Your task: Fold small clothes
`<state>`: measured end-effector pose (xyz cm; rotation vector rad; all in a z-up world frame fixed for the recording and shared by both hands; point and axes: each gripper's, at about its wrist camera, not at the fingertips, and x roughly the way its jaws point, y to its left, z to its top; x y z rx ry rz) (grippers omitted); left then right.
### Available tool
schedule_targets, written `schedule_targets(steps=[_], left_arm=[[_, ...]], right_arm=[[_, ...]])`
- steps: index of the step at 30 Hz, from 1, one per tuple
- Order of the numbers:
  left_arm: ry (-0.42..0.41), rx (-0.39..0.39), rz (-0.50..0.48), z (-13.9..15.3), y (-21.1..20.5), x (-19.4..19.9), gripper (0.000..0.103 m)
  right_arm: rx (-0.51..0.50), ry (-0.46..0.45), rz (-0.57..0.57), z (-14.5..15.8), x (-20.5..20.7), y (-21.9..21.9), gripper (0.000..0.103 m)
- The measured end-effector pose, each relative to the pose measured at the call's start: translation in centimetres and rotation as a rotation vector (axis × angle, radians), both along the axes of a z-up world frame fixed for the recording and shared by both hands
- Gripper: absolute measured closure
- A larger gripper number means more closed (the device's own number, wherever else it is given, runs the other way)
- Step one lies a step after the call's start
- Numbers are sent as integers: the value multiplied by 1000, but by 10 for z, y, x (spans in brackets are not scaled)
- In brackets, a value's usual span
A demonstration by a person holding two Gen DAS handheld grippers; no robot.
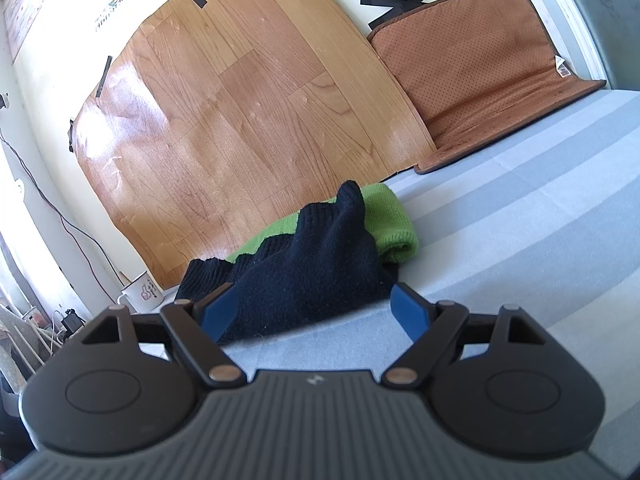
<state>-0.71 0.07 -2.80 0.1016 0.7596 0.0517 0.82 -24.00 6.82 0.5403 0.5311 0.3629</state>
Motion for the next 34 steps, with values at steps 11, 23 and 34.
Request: schedule_targets(steps=[11,23,34], left_arm=[[6,-16,-8,1,0,-2,0],[26,-50,-22,2,-1,-2,0],[-1,-64,-53,5,-1,-4,0]], right_arm=[[-2,2,2,0,1,-1,18],[-4,6,6,-1,3,0,18],[-8,7,12,-1,4,0,18]])
